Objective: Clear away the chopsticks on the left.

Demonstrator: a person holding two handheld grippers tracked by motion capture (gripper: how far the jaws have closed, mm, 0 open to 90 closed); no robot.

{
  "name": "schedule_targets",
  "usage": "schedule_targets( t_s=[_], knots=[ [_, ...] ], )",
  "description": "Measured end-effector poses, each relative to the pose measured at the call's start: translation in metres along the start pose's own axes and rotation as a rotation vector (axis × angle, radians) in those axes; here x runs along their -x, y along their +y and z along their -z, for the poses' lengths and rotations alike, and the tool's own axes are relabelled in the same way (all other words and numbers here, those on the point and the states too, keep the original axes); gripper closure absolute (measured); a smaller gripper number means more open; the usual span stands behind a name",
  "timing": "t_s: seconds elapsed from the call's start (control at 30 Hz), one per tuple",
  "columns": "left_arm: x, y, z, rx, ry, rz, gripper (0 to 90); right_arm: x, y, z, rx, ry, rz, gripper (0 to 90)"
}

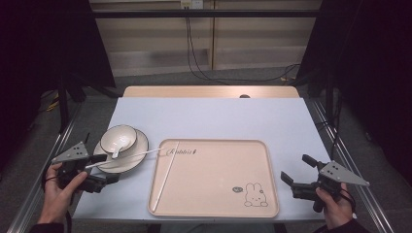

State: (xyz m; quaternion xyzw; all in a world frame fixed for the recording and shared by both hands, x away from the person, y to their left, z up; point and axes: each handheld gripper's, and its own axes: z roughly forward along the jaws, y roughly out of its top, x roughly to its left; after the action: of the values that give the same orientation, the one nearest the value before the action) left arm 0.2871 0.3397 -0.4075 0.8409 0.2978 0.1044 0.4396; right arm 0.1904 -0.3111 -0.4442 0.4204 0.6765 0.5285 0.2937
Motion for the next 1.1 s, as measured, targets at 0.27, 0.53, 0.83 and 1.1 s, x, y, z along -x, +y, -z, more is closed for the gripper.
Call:
schedule_targets(
  t_s=[0.27, 0.53, 0.83, 1.1],
  knots=[
    [-0.023, -0.005, -0.002, -0.058, 0.004, -0.065, 7.7, 0.0, 0.0, 0.0, -0.002, 0.0, 0.0, 1.5],
    [-0.047, -0.019, -0.016, -0.119, 0.034, -0.058, 16.5, 0.0, 0.0, 0.0, -0.002, -0.002, 0.001, 1.5],
    [-0.052, -0.024, -0.023, -0.171, 0.027, -0.1, 44.1, 0.0, -0.001, 0.001, -0.004, -0.008, -0.006, 1.1],
    [-0.052, -0.019, -0.028, -0.198, 0.048, -0.128, 64.8, 0.0, -0.001, 0.001, -0.005, -0.007, -0.001, 1.1]
  ],
)
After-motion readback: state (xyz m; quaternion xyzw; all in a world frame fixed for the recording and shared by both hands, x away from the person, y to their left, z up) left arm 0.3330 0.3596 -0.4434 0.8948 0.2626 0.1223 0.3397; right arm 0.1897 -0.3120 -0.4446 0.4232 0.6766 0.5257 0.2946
